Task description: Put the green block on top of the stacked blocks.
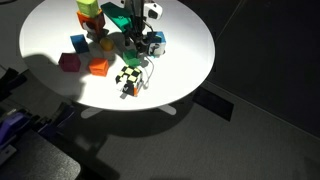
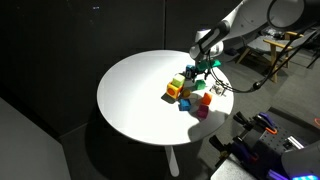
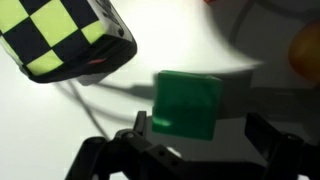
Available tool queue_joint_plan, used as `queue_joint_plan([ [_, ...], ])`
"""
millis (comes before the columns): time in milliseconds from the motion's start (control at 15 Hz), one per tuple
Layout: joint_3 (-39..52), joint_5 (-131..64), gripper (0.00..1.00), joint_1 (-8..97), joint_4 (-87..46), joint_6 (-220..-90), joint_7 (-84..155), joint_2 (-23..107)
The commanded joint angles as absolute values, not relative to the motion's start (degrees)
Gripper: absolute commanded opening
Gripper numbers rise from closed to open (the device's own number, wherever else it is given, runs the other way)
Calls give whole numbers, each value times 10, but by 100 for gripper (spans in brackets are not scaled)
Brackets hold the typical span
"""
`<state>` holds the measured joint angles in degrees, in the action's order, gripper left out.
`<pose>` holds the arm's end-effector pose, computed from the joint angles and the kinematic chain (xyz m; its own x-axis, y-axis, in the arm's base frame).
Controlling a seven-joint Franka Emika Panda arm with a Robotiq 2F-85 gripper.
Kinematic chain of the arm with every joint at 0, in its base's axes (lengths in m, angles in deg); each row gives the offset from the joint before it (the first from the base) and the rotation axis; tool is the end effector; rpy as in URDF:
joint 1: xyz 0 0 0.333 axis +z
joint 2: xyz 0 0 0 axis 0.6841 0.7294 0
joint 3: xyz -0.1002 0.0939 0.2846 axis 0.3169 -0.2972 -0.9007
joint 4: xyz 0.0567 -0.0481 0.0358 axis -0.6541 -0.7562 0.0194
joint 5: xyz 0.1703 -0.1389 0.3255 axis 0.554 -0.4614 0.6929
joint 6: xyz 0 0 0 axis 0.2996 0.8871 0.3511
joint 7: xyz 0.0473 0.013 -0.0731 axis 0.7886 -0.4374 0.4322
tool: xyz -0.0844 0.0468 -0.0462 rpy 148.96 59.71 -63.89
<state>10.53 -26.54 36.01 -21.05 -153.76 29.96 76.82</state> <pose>0.6383 -0.1636 0.0886 0.8875 -0.4328 -0.1582 -0.4230 -0.9013 0.0930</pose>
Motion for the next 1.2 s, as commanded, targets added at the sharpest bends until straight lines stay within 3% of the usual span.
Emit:
queue_joint_plan([
  [0, 109, -277, 100, 361, -194, -1540, 303, 782],
  [467, 112, -280, 100, 361, -195, -1538, 302, 789],
  [533, 114, -280, 75, 363, -194, -1534, 298, 791],
  [600, 114, -280, 74, 364, -193, -1527, 296, 791],
  [933, 125, -288, 34, 375, -200, -1511, 286, 777],
  [1133, 128, -296, 29, 381, -205, -1491, 289, 765],
])
